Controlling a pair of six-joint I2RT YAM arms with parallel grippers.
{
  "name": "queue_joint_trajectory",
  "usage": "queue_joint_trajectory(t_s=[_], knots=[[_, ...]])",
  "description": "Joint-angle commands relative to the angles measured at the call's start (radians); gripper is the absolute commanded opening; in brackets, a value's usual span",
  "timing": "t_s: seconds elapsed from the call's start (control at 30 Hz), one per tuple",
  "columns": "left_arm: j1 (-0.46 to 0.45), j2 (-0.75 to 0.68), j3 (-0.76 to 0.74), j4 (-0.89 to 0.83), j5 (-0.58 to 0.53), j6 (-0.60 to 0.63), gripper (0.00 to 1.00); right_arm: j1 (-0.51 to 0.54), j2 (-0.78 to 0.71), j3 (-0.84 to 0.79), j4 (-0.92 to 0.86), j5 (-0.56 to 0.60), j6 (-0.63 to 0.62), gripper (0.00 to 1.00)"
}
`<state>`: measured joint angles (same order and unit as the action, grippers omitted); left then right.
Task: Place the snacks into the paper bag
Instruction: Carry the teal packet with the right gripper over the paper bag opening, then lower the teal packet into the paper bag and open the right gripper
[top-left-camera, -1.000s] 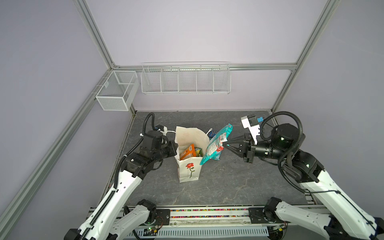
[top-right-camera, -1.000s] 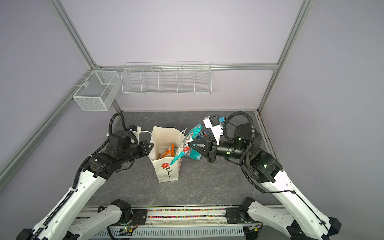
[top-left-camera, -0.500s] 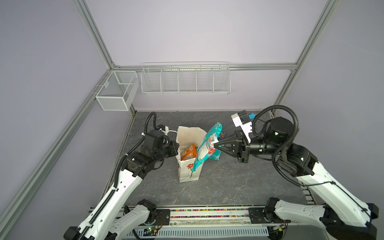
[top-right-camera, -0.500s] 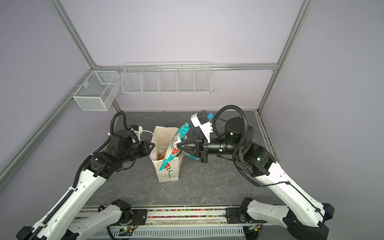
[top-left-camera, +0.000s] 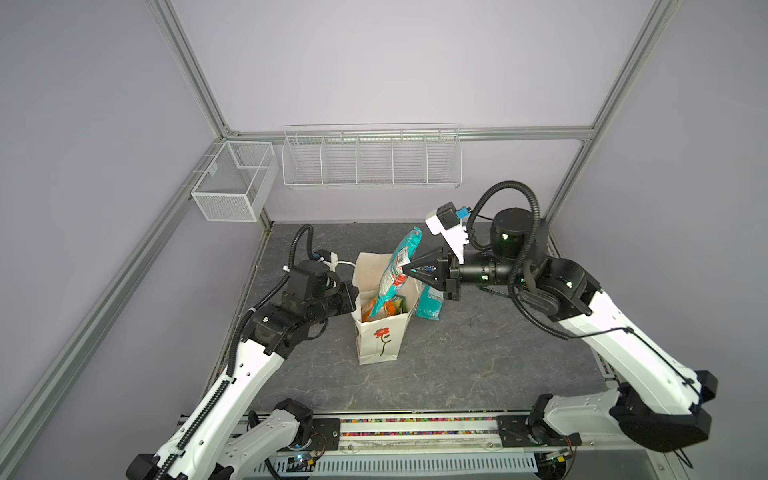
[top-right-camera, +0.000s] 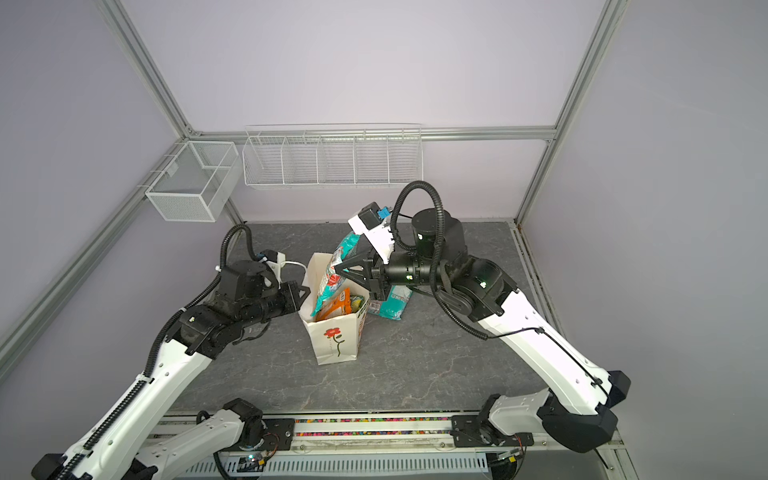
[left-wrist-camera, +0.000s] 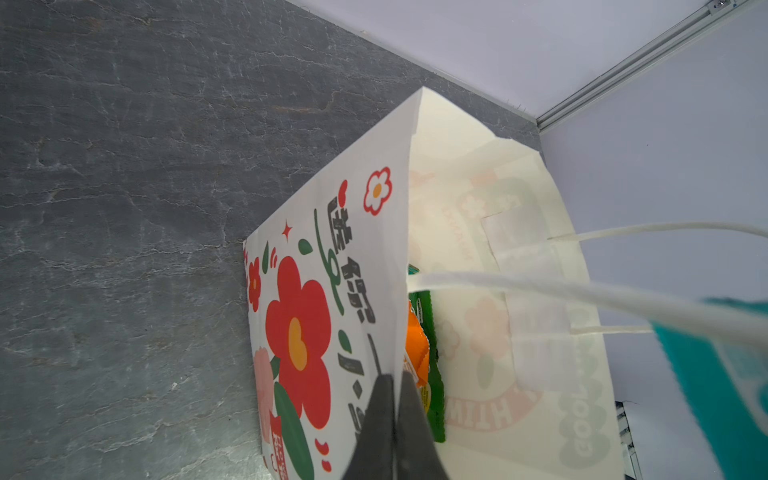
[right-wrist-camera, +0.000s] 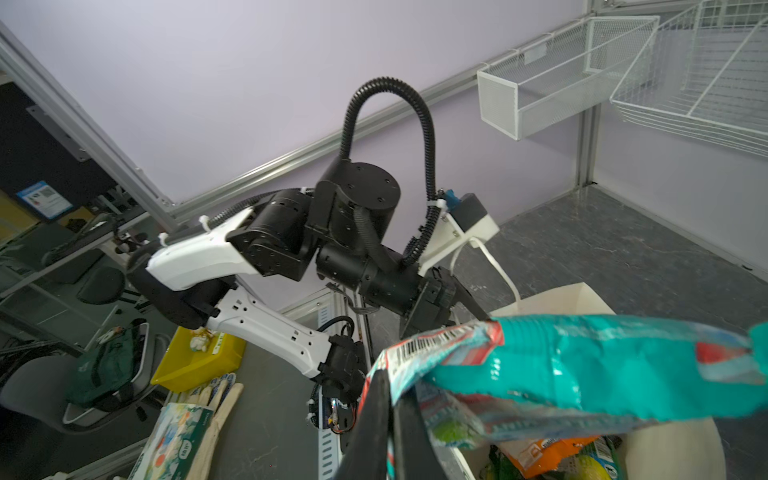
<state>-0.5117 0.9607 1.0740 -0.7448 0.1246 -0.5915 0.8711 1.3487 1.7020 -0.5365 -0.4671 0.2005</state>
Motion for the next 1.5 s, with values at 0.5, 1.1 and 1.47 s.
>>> queue_joint_trajectory(t_s=[0.5, 1.1, 1.47], knots=[[-0.005, -0.029, 0.064, -0.004, 0.015, 0.006, 0.0, 0.09, 0.127, 0.054, -0.046, 0.148, -0.238, 0.07], [-0.005, -0.034, 0.046, 0.001, 0.016, 0.005, 0.0, 0.176, 0.168, 0.047, -0.068, 0.213, -0.36, 0.09], [-0.005, -0.037, 0.035, 0.005, 0.015, 0.002, 0.0, 0.195, 0.174, 0.023, -0.056, 0.207, -0.364, 0.1]])
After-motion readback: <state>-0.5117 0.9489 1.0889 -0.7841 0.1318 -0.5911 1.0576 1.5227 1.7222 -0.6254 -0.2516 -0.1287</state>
